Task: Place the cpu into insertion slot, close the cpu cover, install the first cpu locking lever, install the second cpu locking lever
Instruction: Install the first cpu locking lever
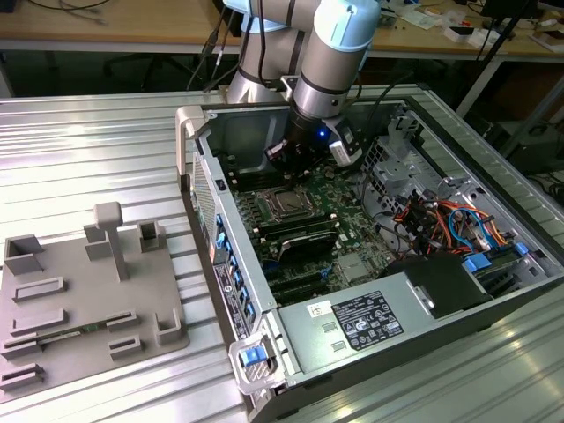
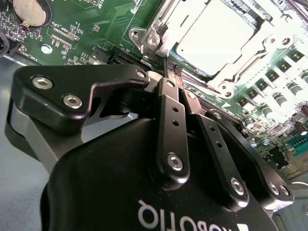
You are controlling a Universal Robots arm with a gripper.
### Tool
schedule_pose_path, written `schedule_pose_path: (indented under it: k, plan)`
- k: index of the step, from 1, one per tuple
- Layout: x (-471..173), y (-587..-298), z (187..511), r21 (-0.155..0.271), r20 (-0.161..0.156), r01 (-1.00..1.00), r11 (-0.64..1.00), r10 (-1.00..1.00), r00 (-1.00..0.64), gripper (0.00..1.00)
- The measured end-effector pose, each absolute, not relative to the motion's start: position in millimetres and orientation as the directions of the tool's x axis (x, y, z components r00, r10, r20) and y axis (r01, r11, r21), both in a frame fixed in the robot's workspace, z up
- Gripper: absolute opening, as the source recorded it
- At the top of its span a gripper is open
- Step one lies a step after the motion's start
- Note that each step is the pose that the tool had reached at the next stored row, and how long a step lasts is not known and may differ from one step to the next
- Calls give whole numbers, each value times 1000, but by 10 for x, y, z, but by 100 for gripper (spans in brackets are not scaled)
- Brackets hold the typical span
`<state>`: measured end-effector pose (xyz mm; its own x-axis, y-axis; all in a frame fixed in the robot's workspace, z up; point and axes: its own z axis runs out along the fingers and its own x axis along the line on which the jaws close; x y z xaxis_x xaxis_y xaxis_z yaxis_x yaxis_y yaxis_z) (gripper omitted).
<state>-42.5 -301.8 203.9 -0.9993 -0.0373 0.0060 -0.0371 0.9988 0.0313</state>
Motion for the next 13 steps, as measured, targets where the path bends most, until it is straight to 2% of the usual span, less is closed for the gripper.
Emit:
schedule_pose_path:
  k: [13]
  plan:
    - [-425, -3031, 2077, 32, 6, -37, 999, -37, -999, 11]
